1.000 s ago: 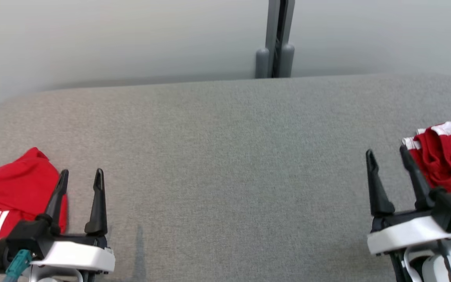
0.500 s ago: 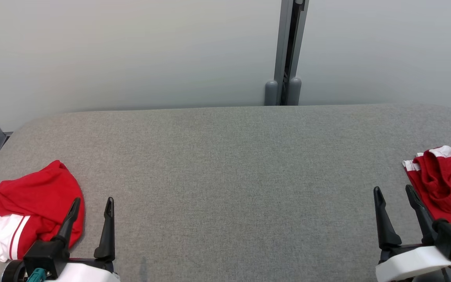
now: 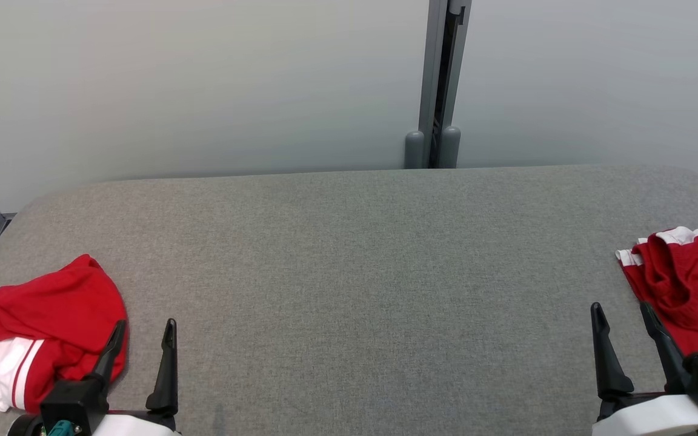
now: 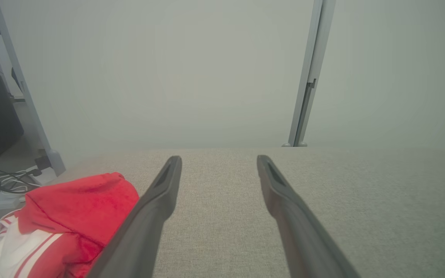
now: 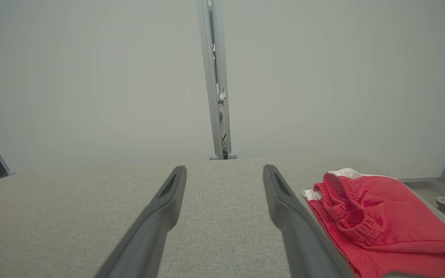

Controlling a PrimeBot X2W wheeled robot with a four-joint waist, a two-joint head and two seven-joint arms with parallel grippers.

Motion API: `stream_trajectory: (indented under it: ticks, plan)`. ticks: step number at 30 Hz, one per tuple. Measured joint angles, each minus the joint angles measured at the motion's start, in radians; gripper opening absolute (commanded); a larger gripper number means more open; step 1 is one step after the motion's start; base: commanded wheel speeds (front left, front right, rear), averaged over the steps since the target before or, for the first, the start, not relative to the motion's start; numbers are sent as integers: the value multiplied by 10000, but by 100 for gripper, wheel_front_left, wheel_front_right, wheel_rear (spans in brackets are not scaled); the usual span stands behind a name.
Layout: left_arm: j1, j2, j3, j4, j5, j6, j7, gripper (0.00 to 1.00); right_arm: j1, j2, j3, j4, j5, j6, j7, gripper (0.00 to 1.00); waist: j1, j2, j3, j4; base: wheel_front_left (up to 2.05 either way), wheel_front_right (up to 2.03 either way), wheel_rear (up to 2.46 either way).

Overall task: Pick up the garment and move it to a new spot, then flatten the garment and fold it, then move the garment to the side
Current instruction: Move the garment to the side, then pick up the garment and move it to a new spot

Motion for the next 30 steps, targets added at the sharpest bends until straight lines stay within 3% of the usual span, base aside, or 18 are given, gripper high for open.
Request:
stream_trajectory:
  ticks: [30]
  plan:
    - [-135,90,-144,188,-184,38,63,100,137,0,-77,-46,121,0,123,100,0,0,61,71,0,0,0]
